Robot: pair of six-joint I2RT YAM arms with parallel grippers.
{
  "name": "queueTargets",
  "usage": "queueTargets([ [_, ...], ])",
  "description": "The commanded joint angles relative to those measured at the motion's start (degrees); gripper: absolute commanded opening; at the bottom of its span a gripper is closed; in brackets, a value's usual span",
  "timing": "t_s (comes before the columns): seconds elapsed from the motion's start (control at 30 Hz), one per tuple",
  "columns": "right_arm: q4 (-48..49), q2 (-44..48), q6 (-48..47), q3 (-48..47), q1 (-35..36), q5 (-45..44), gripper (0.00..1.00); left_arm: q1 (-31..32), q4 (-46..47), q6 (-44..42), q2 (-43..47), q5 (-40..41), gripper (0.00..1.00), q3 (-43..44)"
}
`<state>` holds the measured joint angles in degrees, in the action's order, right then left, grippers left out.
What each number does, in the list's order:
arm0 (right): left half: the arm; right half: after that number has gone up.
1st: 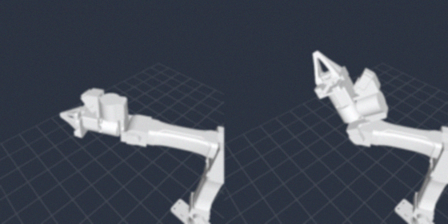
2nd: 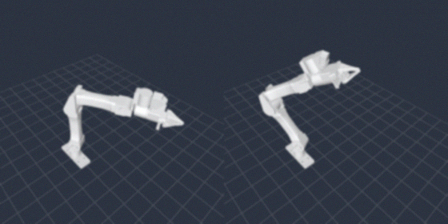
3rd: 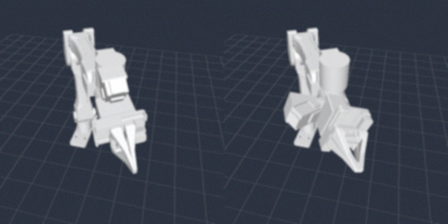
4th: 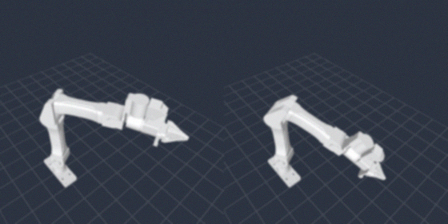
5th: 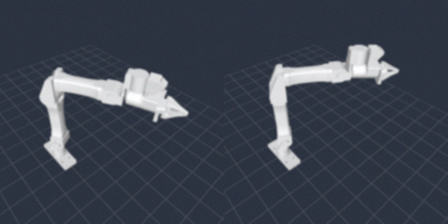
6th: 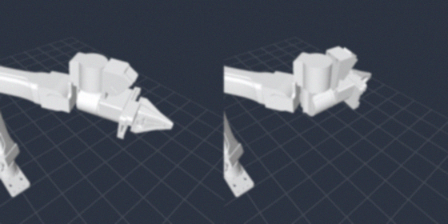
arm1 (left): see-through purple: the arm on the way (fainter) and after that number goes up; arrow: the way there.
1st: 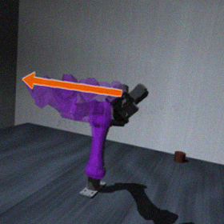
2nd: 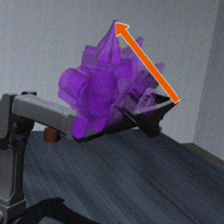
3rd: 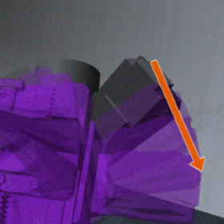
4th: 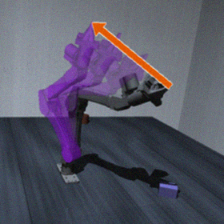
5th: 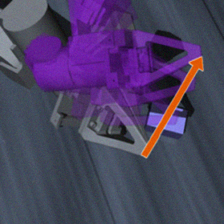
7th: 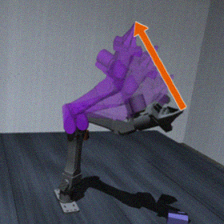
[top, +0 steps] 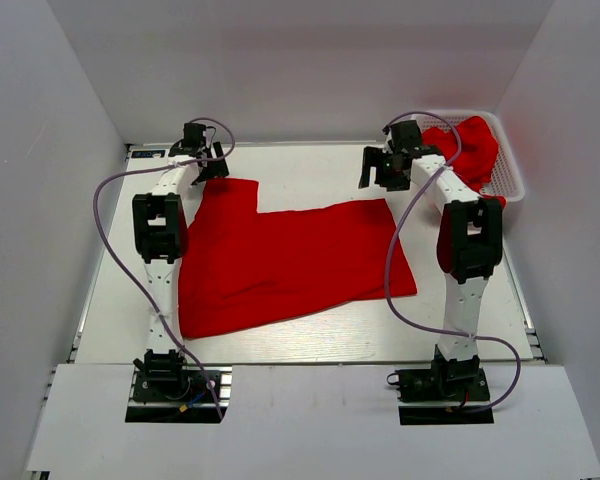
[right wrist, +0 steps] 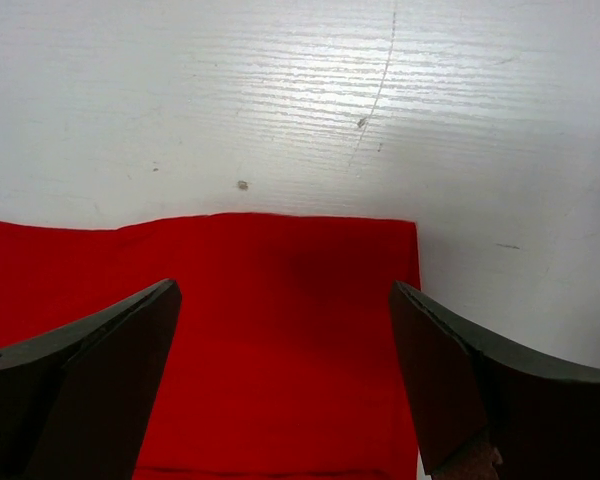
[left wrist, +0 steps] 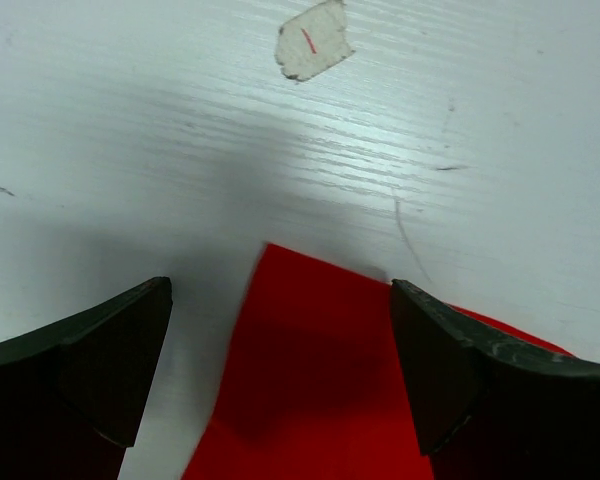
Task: Fold and stack the t-shirts
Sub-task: Grap the side of the flattened tshirt furthest away from the robot with both arms
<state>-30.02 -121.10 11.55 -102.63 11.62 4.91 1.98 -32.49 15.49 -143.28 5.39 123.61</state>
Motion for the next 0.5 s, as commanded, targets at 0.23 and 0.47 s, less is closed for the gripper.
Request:
queueTargets([
  [0.23,1.90,-1.60,0.49,-2.67,-0.54,1.33,0.90,1.80,-3.90,-4.50,-4.02,5.77,1.00,1.98],
  [0.47,2.42,-1.42,0.67,-1.70,-0.54,0.45,0.90,2.33,-4.42,-3.89,-4.02,4.72,0.84,-0.47],
])
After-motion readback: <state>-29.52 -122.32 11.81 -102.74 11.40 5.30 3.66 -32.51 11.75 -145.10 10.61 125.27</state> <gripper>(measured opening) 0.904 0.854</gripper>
